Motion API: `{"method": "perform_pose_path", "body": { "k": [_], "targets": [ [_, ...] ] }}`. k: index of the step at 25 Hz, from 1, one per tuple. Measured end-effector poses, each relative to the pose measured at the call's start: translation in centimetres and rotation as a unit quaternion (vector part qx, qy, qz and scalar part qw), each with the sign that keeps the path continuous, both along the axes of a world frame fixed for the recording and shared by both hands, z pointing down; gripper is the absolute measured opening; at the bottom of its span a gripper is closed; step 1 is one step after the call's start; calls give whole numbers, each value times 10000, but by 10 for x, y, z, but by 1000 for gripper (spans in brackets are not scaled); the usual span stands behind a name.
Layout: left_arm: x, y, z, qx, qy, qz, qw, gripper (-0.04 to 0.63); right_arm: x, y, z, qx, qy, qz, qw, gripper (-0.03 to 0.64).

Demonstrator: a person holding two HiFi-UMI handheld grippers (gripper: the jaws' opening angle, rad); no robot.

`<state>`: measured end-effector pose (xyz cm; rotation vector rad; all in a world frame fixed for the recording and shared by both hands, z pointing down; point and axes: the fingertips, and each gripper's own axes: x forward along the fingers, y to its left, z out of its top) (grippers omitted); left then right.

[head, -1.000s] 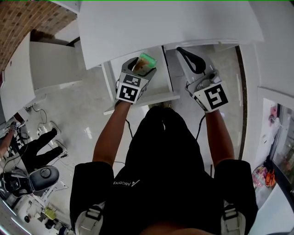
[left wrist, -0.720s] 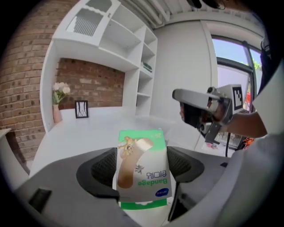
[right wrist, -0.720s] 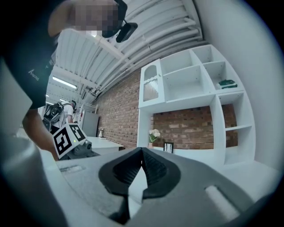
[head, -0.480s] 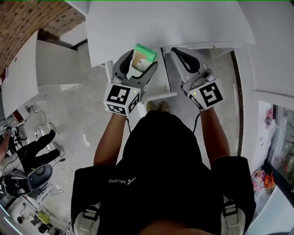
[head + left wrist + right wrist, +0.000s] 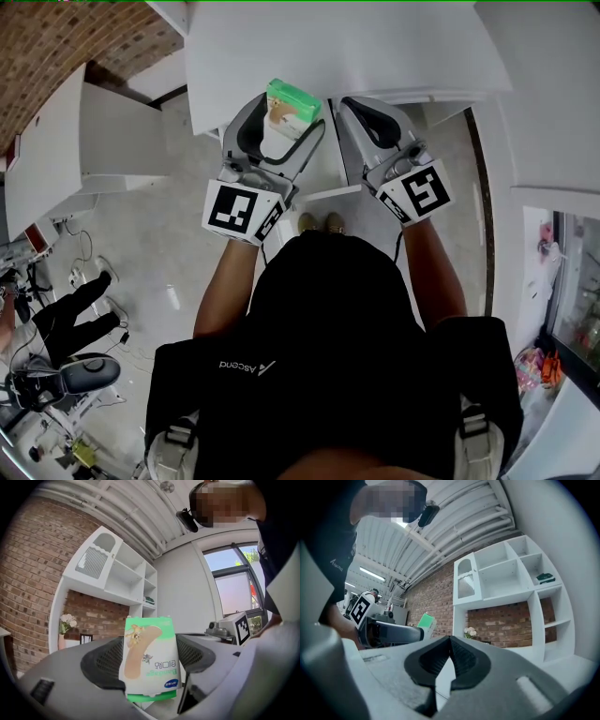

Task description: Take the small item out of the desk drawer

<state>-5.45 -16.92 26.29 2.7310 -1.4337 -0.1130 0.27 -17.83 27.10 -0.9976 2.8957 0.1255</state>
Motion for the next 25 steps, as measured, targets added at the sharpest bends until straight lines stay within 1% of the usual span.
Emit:
{"method": "perform_pose_path", "body": {
  "k": [3,6,12,25],
  "targets": [
    [3,8,-13,199,15,55,9998,342,2,6,-8,64,-46,28,10000,3],
    [5,12,-19,301,-3,107,9995,342,3,10,-14,113,-64,33,9999,2],
    [7,17,-21,306,-13,133,9994,342,6,14,-17,90,-151,27,9998,2],
    [5,23,-23,266,22,15,9996,342,9,20,-18,84,-134,-25,9999,2]
  ]
}}
